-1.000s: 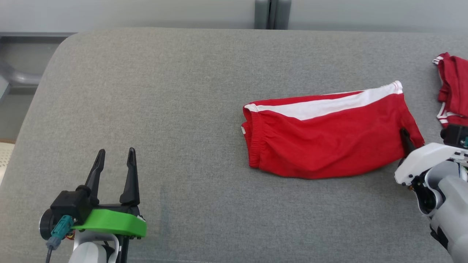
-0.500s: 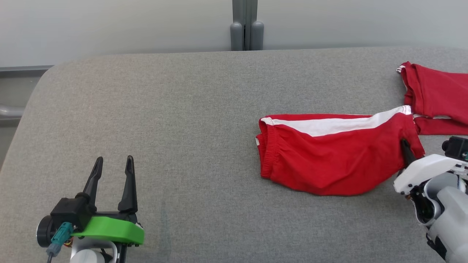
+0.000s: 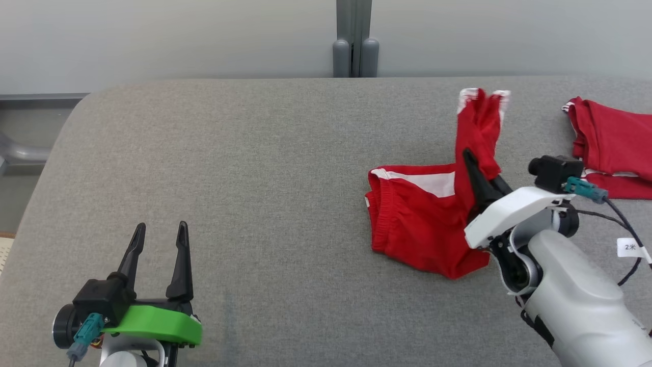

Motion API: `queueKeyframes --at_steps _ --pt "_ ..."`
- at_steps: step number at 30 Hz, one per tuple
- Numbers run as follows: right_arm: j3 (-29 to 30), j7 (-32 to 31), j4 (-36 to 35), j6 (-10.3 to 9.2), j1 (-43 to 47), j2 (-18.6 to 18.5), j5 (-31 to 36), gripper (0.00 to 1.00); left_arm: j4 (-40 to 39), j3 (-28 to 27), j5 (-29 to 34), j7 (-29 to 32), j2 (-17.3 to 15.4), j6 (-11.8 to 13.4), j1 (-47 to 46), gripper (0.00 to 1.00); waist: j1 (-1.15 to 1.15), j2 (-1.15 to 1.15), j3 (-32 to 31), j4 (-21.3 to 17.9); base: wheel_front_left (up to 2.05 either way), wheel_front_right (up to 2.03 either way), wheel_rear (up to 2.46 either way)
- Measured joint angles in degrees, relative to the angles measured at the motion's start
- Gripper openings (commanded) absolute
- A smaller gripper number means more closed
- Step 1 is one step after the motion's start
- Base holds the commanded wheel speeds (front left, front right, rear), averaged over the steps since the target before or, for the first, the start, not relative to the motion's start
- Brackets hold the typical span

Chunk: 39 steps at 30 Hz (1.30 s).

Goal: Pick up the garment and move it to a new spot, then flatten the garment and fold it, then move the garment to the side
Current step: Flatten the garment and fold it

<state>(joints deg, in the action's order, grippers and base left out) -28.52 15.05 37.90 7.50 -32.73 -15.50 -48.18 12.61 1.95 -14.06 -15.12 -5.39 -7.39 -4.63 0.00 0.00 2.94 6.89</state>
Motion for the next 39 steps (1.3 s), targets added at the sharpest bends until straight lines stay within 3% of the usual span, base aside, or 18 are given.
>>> queueKeyframes --at_steps 6,14,15,16,17,22,32,39 --pt "-3.8 0.0 -2.1 0.01 2.1 2.5 2.9 0.00 0.0 0.3 -0.1 0.0 0.2 0.0 0.0 1.00 0.00 0.00 0.4 1.6 0.00 0.00 0.00" --pt "-6.6 0.0 1.1 0.01 5.7 5.5 4.8 0.00 0.5 0.8 -0.4 0.0 0.6 0.0 -0.3 1.00 0.00 0.00 1.8 4.0 0.00 0.00 0.00" --pt "-6.7 0.0 1.3 0.01 5.9 5.6 5.3 0.26 0.5 0.8 -0.4 0.0 0.6 0.0 -0.3 1.00 0.00 0.00 1.9 4.2 0.00 0.00 0.00" --pt "-6.6 0.0 1.2 0.00 6.2 5.7 5.7 0.71 0.6 0.8 -0.4 0.0 0.7 0.0 -0.4 1.00 0.00 0.00 2.0 4.4 0.00 0.00 0.00" --pt "-6.1 0.0 0.9 0.01 6.5 5.8 5.8 1.00 0.6 0.8 -0.5 0.0 0.7 0.0 -0.4 1.00 0.00 0.00 2.1 4.6 0.00 0.00 0.00" --pt "-1.9 0.0 -4.0 0.01 7.7 5.1 8.1 1.00 0.6 0.3 -0.4 0.0 0.7 0.0 -0.4 1.00 0.00 0.00 2.0 4.5 0.00 0.00 0.00" --pt "12.2 0.0 -11.6 0.01 12.9 1.9 15.1 1.00 0.7 0.7 0.0 0.0 0.8 0.0 -0.2 1.00 0.00 0.00 1.2 3.2 0.00 0.00 0.00" --pt "20.7 0.0 -15.8 0.00 17.4 3.4 17.9 1.00 0.8 0.5 0.2 0.0 0.5 0.0 0.7 1.00 0.00 0.00 0.4 1.9 0.00 0.00 0.00"
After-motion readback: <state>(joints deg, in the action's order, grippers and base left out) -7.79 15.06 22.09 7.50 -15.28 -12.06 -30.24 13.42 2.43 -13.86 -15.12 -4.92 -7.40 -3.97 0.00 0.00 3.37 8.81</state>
